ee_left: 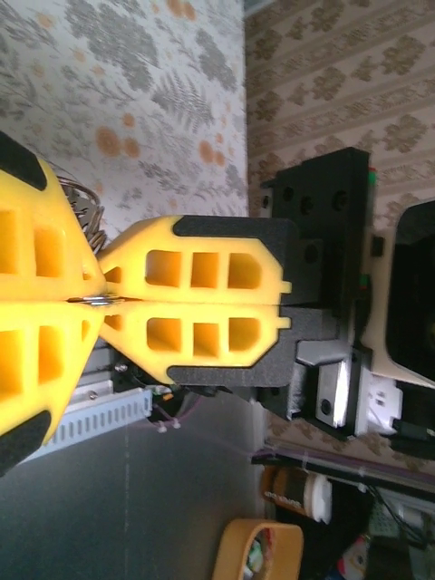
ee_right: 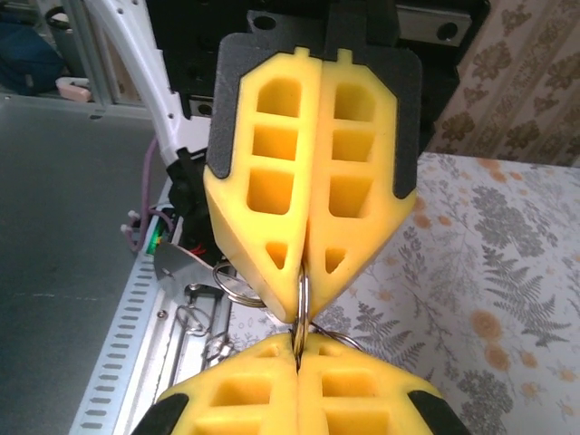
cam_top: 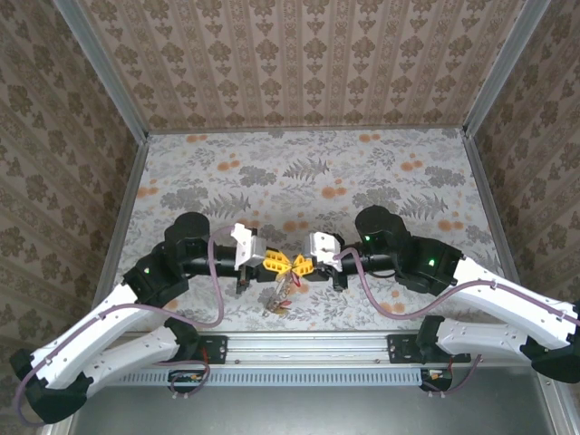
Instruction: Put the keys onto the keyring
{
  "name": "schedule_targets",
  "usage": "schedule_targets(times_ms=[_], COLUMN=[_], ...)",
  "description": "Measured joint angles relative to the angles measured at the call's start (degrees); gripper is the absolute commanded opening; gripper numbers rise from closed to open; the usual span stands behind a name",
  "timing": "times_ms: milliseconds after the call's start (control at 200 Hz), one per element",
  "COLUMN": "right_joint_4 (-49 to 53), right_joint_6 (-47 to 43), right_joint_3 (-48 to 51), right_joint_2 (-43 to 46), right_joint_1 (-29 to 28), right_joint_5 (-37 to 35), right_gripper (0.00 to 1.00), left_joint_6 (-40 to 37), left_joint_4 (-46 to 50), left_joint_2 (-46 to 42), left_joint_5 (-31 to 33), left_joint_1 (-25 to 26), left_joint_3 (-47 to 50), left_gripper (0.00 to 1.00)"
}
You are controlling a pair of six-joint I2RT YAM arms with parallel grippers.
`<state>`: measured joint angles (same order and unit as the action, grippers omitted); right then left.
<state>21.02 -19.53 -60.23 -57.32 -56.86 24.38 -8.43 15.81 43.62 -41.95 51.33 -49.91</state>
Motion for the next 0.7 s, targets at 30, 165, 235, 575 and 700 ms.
schedule_targets(times_ms=[30,165,235,575,700], right_joint_4=[0.1,1.3,2.3,8.6,8.5], right_joint_6=[0.1,0.2,0.1,-1.3,-1.5], right_joint_3=[-0.1,-1.2,-1.9,-3.7,-3.7], right_joint_2=[-0.1,-1.6,-2.7,-6.8,-6.7], right_joint_1=[0.3,1.0,1.0,1.0,0.9], right_joint_5=[-0.5,-4.3,-5.7,-9.9,-9.6], right_gripper=[0.0,0.0,0.0,0.0,0.0], left_joint_6=[-0.4,-2.2,-3.0,-5.8,-5.8], left_joint_4=[1.3,7.5,10.1,16.5,16.4], left_joint_2=[0.7,4.2,5.9,10.3,9.9], left_joint_5=[1.3,6.6,8.8,13.8,13.5], left_joint_1=[0.0,0.4,0.6,1.9,2.2], left_joint_3=[-1.0,-5.6,-7.1,-8.7,-8.7], left_gripper=[0.09,0.17,0.19,0.0,0.0])
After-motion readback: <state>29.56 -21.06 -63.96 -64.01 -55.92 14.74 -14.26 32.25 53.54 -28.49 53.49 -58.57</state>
